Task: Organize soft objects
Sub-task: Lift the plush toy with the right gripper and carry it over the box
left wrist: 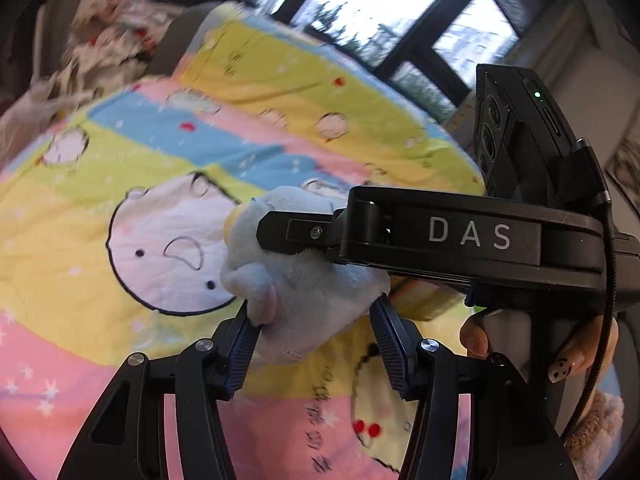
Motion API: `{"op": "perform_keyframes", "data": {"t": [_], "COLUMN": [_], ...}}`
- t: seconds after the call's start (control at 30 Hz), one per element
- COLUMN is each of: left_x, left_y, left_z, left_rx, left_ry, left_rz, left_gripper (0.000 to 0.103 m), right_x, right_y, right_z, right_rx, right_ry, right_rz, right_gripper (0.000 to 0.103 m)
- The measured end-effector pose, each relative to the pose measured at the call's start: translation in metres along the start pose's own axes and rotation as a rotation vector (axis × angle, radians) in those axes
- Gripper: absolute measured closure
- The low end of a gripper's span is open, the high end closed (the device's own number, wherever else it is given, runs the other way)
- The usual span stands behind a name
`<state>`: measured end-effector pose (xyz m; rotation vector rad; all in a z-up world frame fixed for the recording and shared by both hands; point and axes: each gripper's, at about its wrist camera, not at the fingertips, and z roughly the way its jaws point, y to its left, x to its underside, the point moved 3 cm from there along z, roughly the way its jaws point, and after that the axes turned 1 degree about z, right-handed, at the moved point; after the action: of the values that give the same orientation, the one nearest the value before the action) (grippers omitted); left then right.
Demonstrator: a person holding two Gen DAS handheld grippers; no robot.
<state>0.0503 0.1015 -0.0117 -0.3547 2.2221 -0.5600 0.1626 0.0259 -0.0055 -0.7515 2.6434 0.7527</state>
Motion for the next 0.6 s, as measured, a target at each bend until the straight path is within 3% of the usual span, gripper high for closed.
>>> {"op": "perform_keyframes", "data": {"t": [0.3, 0.6], "left_x": [0.013, 0.033], "left_y": [-0.083, -0.189], "left_z": [-0.032, -0.016], "left_rx": [0.052, 0.162], "left_ry": [-0.068, -0.068], "left_rz": [0.227, 0.434], "left_gripper": [0.047, 0.047], "right_x": [0.041, 0.086], "right_y": [-0.01, -0.075], "right_z": [-0.091, -0.181], "right_rx": [-0.007, 0.013], "right_ry": [-0.226, -0.432], "right_rz": [0.025, 0.151], "right_gripper": [0.047, 0.047]}}
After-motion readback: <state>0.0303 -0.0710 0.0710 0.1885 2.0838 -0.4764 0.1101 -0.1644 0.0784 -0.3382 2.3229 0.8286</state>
